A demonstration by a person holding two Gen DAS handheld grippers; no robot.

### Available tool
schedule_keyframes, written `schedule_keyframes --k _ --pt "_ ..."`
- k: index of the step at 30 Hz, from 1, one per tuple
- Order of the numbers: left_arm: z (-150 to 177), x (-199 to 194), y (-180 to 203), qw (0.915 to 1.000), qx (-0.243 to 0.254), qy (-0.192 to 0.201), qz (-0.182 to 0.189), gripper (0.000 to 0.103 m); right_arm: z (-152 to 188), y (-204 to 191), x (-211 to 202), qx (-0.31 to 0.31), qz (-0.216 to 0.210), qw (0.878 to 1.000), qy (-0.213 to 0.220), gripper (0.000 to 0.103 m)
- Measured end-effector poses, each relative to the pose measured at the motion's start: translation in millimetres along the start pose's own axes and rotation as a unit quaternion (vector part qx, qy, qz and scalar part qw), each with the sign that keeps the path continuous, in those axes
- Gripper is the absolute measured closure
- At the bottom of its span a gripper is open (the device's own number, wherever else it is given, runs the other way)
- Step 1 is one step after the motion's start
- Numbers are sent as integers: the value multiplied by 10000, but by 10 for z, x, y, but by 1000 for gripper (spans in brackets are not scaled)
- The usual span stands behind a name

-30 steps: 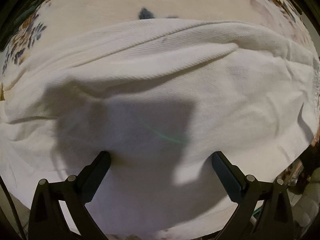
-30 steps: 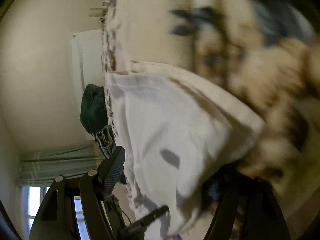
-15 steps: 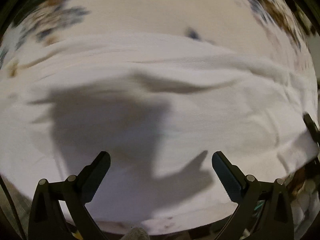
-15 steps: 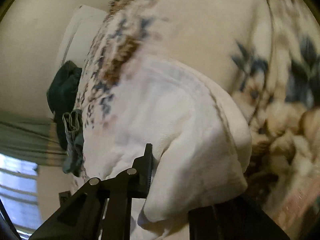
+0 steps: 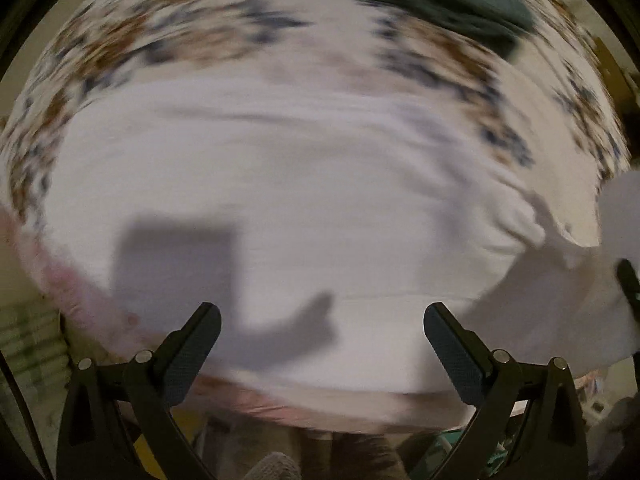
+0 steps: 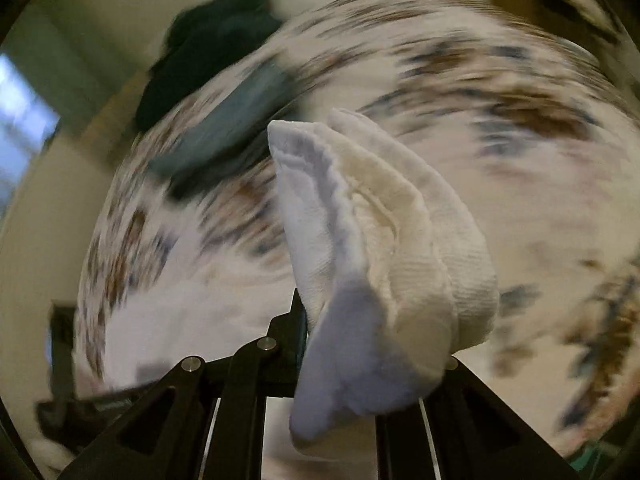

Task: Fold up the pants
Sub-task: 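Lower the folded trouser end onto the stack and open the right gripper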

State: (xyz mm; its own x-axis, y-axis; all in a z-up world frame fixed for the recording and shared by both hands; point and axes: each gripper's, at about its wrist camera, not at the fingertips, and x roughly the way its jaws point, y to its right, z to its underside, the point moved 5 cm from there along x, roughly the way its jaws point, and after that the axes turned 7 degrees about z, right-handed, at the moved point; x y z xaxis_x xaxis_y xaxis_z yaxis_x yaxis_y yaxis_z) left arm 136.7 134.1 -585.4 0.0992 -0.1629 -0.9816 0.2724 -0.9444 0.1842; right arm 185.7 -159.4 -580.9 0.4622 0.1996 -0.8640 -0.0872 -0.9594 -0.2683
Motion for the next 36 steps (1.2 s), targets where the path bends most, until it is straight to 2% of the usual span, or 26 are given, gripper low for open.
schedule_keyframes --k 2,4,7,8,10,11,12,13,14,15,16,18,20,22,24,27,30,31,32,33,34,35,36 --pt "29 -28 -345 9998 -159 -30 -78 0 231 -550 240 -455 -117 9986 -253 91" --pt "41 -33 -629 9994 -348 -50 -77 0 538 -1106 477 -1242 -34 9913 -427 91" --pt "88 -10 -840 9983 -583 -25 32 0 914 -1510 758 -2072 223 9759 -650 91" --pt "76 -5 -900 9980 -624 -16 41 0 1003 -1564 876 -2175 336 9720 -821 90" --pt "59 4 -992 9975 -684 25 153 0 1108 -1590 1067 -2294 457 9648 -1201 82" --pt "31 2 -1151 9974 -694 42 186 0 1122 -1578 1114 -2245 395 9636 -1394 78" --pt "5 -18 -1152 9970 -716 95 283 0 1116 -1566 1119 -2103 157 9643 -1598 62" --pt "-43 -59 -1170 9967 -709 129 378 0 1085 -1561 1073 -1889 -163 9662 -1745 36" --pt "-113 -123 -1177 9964 -692 160 459 0 1035 -1535 988 -1645 -456 9686 -1808 25" --pt "-124 -151 -1173 9961 -667 190 546 0 978 -1495 880 -1444 -747 9704 -1787 18" --pt "-157 -175 -1130 9955 -643 213 667 0 904 -1455 706 -1170 -1207 9706 -1725 18" --pt "-263 -233 -1087 9938 -592 227 912 0 791 -1317 462 -707 -1626 9697 -1683 18" --pt "-346 -171 -1056 9918 -564 193 1130 0 701 -1051 339 -313 -1366 9770 -1606 18" --pt "-397 -33 -799 9891 -423 -1 1410 0 639 -714 311 58 -941 9827 -1594 18" --pt "-438 154 -638 9880 -311 -192 1504 0 609 -314 340 406 -428 9857 -1579 18" --pt "-517 436 -450 9915 56 -342 1254 0 595 141 369 949 -107 9832 -1557 18" --pt "-588 509 -377 9954 284 -183 899 1 571 433 399 1221 20 9806 -1534 18" --pt "-616 499 -335 9961 404 -27 783 5 582 482 411 1250 66 9803 -1529 18" --pt "-634 470 -278 9963 616 127 594 26 588 520 413 1255 73 9803 -1521 18" --pt "-645 435 -211 9950 802 252 543 51 584 571 396 1252 103 9808 -1492 18" --pt "-645 383 -145 9933 1017 368 414 55 600 565 397 1230 128 9815 -1463 18" --pt "-638 352 -121 9923 1104 437 351 68 605 565 407 1185 143 9823 -1442 18" --pt "-628 303 -122 9912 1144 536 391 88 610 545 421 1123 178 9832 -1426 18"
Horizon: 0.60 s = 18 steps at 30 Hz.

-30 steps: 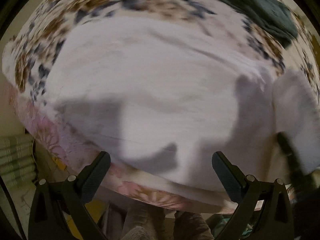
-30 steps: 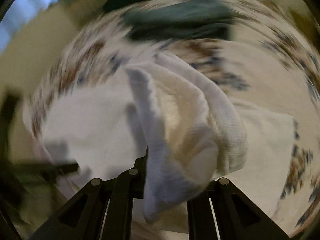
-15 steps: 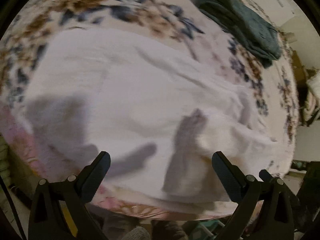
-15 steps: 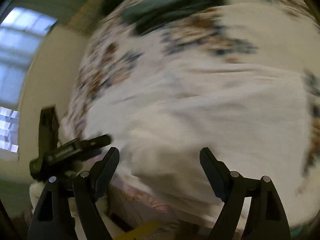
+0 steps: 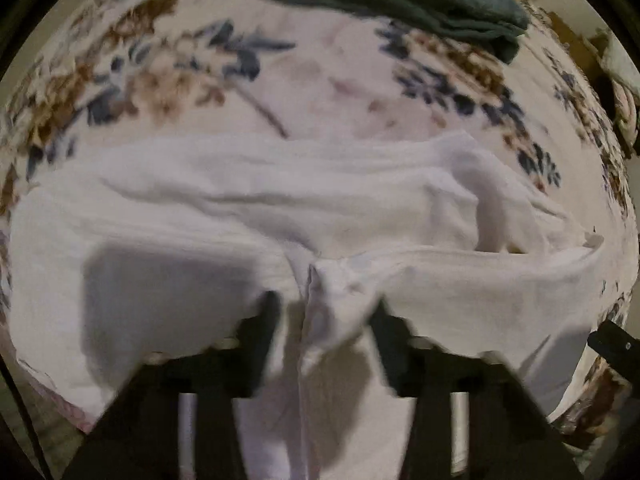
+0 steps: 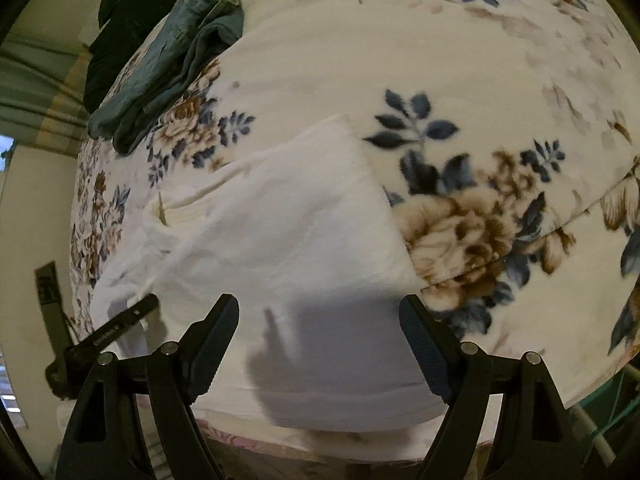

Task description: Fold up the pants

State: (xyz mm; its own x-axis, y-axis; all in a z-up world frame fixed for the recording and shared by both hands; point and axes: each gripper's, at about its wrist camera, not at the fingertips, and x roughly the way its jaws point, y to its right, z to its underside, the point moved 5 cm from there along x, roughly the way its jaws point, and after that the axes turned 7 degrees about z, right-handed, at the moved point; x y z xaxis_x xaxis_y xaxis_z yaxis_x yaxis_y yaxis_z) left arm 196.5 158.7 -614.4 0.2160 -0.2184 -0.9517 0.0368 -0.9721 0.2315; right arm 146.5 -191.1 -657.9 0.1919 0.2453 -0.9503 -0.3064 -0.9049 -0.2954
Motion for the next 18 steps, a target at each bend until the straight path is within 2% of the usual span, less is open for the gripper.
schedule_keyframes --k 1,6,9,12,14,16,17,18 --pt "-1 -32 -3 9999 0 50 101 87 5 -7 17 -46 62 10000 14 18" --pt "-50 -16 -59 10000 -40 70 -35 87 60 -25 130 -223 385 9989 -125 18" --pt "-88 94 -53 10000 17 -5 -84 85 65 -16 259 -386 856 9950 -352 18" --pt "-55 -45 -133 9990 -392 4 197 80 89 -10 354 -410 1020 9921 -596 18" --pt "19 -313 -194 9969 -667 220 365 78 94 -28 345 -415 1000 9923 -609 18" --pt "130 -645 -334 9908 -1083 561 590 63 111 -41 314 -428 1000 9922 -613 18" --pt "208 -778 -414 9858 -1313 701 779 47 121 -49 293 -426 987 9923 -616 18" --pt "303 -909 -527 9781 -1605 851 1015 23 134 -60 271 -429 997 9921 -627 18"
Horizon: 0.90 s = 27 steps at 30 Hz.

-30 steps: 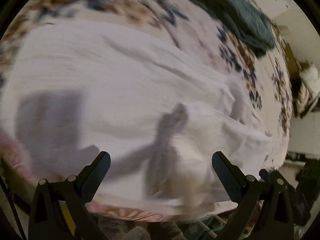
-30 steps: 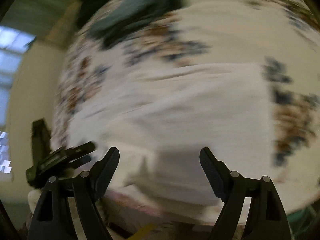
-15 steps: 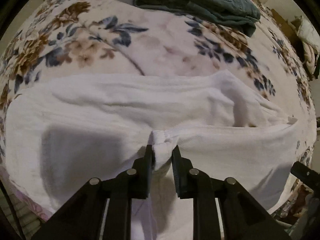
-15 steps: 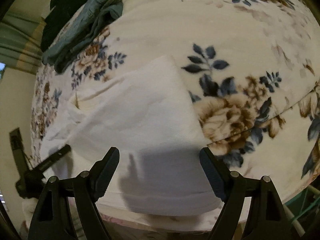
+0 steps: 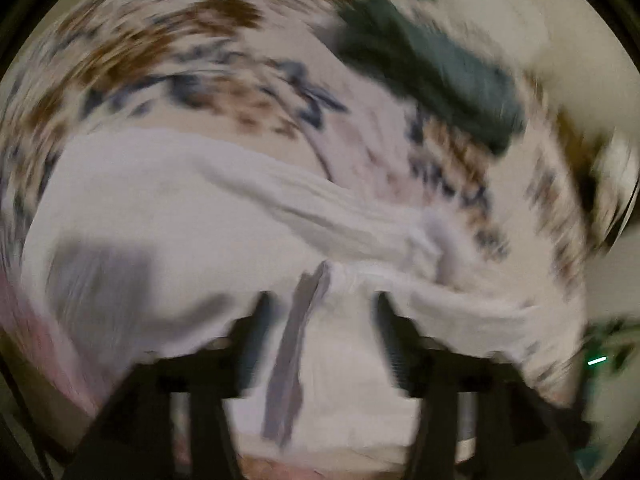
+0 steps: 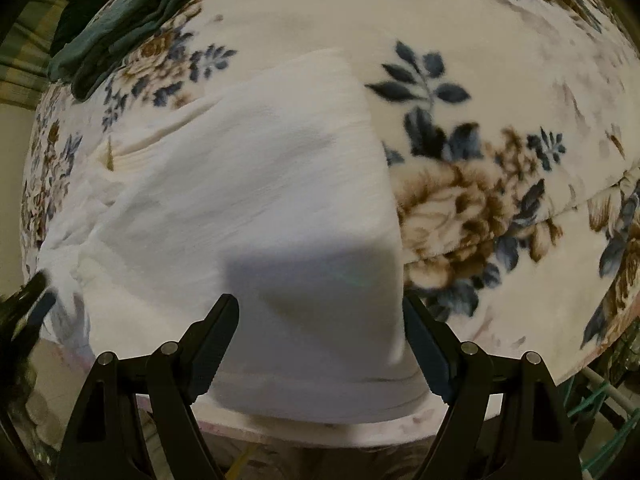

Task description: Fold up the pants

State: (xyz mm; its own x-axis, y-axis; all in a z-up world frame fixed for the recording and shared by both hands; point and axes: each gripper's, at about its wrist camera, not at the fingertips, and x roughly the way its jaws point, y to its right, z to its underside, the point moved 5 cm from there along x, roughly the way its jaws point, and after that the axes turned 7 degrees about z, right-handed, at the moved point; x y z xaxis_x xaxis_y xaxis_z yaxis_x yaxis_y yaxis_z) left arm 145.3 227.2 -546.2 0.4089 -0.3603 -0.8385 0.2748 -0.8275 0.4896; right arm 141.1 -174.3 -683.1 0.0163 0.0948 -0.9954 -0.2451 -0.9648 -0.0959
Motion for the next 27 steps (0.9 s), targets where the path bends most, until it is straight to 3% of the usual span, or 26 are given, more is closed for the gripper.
schedule_keyframes --k 1,3,6,8,11,14,17,21,22,23,24,27 --pt "57 -147 -130 9990 -335 135 279 16 9 -12 -39 -3 5 10000 -2 18" --pt "127 -224 -320 9947 -794 221 623 15 25 -64 -85 -42 17 10000 -25 18" --pt "291 -239 -819 9887 -1416 324 370 15 49 -204 -147 -120 141 9998 -30 18" --pt "341 -311 -1224 9734 -2141 796 168 15 43 -265 -237 -5 171 9998 94 18" --pt "371 -305 -1755 9400 -3134 1326 224 16 41 -330 -380 177 279 9990 317 18" --pt "290 -126 -1975 9261 -3479 1424 310 16 74 -336 -467 451 429 9968 501 18" --pt "146 131 -2096 9227 -3566 1396 437 15 121 -300 -547 742 514 9938 650 18" --pt "-65 155 -2003 9294 -3339 1506 458 18 205 -303 -676 768 626 9909 911 18" --pt "-97 137 -1979 9302 -3278 1579 479 27 212 -326 -682 689 660 9910 939 18" --pt "-140 120 -1915 9327 -3145 1672 561 51 209 -381 -661 562 703 9914 948 18" --pt "-156 41 -1897 9380 -2962 1714 544 65 203 -430 -624 451 713 9922 922 18" --pt "-187 -92 -1695 9503 -2437 1919 284 74 139 -560 -501 312 652 9936 863 18"
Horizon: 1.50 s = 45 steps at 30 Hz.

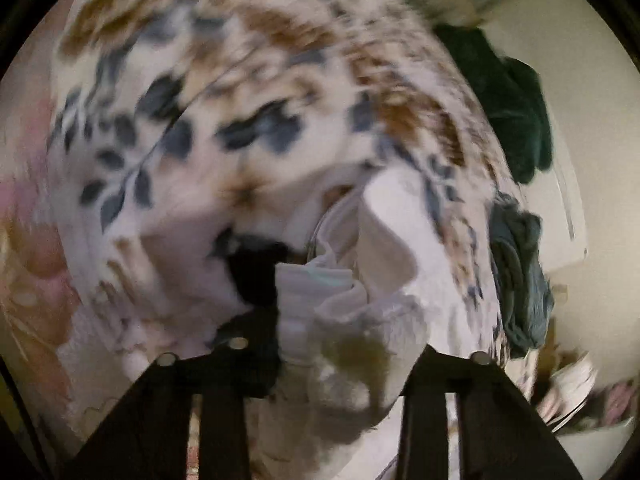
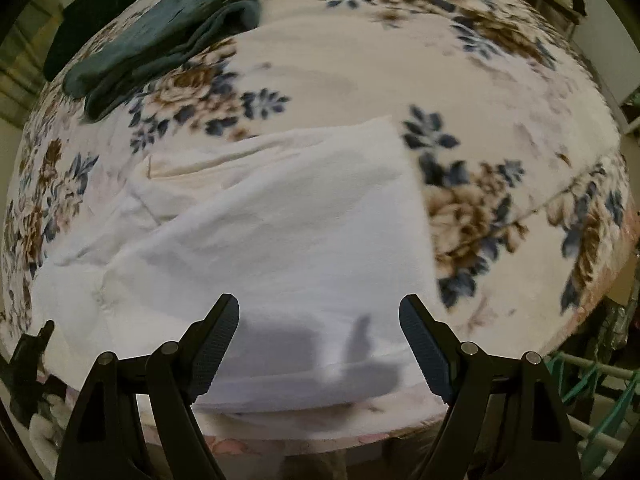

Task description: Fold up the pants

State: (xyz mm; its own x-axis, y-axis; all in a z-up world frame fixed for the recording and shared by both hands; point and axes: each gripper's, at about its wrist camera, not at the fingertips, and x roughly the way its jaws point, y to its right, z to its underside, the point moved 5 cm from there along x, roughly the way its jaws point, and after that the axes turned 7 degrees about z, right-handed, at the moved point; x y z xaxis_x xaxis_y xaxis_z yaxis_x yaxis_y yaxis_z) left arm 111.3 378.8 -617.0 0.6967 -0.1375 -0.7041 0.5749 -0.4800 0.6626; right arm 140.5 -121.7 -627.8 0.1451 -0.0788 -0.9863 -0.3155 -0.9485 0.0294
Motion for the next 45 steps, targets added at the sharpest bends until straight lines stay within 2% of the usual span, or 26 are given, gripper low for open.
schedule_keyframes --k 3,6,9,10,12,13,15,17,19,22,23,25,26,27,28,29,30,32,34,37,38,40,41,42,45 --pt "83 -226 283 9988 452 201 -34 76 -63 -81 21 -90 -137 9999 51 18" --pt "264 -541 771 9937 1055 365 120 76 -121 -126 33 -182 -337 9992 55 18" --pt "639 -742 1445 9817 1816 248 514 77 -165 -82 56 -258 -541 9982 -59 18" --pt "897 -771 1731 9733 2195 98 659 77 -179 -48 58 -291 -612 9977 -101 18" --pt "1273 -687 2045 9622 2564 -204 889 77 -214 86 36 -303 -716 9969 -118 18" --pt "1606 -561 2225 9518 2892 -474 909 77 -221 141 32 -301 -745 9967 -128 18" --pt "2026 -338 2359 9390 3199 -825 953 77 -264 345 16 -250 -740 9968 -142 18" --pt "2536 52 2405 9176 3692 -1273 745 77 -310 571 11 -172 -726 9971 -171 18" --pt "2853 386 2342 9020 3970 -1618 505 77 -343 766 37 -93 -813 9963 -280 18" --pt "3146 774 2168 8755 4397 -2006 -13 72 -401 963 99 -25 -1182 9916 -522 18" --pt "3165 771 2166 8739 4403 -2063 -34 68 -422 999 108 -43 -1341 9893 -579 18" --pt "3090 687 2232 8767 4286 -2183 67 60 -461 1012 113 -54 -1866 9799 -709 18" --pt "3079 619 2255 8782 4223 -2241 142 48 -466 1003 118 -47 -2067 9753 -772 18" --pt "3046 544 2258 8818 4115 -2290 248 25 -467 980 124 -43 -2287 9699 -836 18" --pt "2993 460 2263 8876 3981 -2285 370 11 -465 944 137 -54 -2476 9646 -902 18" --pt "2986 352 2237 8902 3923 -2255 539 2 -451 886 166 -78 -2668 9584 -1014 18" --pt "2977 258 2230 8896 3923 -2241 677 2 -428 832 199 -94 -2801 9534 -1115 18" --pt "2888 148 2149 8937 3919 -2144 416 2 -381 671 309 -175 -3007 9445 -1309 18" --pt "2684 53 1986 9117 3566 -2028 238 2 -328 513 480 -318 -2922 9448 -1446 18" --pt "2341 -45 1692 9361 3055 -1728 -215 2 -244 241 746 -372 -3089 9355 -1678 18" --pt "2209 -73 1585 9425 2900 -1609 -425 2 -218 169 770 -411 -3198 9319 -1663 18" --pt "2024 -114 1437 9498 2689 -1464 -640 2 -196 13 789 -545 -3128 9375 -1426 20" --pt "1948 -123 1378 9513 2640 -1394 -762 2 -166 -101 786 -697 -3017 9420 -1298 29" --pt "1848 -134 1327 9534 2572 -1311 -882 2 -137 -173 781 -818 -2835 9474 -1242 60" --pt "1677 -148 1293 9540 2549 -1216 -1006 2 -114 -202 608 -738 -2613 9553 -1172 83"
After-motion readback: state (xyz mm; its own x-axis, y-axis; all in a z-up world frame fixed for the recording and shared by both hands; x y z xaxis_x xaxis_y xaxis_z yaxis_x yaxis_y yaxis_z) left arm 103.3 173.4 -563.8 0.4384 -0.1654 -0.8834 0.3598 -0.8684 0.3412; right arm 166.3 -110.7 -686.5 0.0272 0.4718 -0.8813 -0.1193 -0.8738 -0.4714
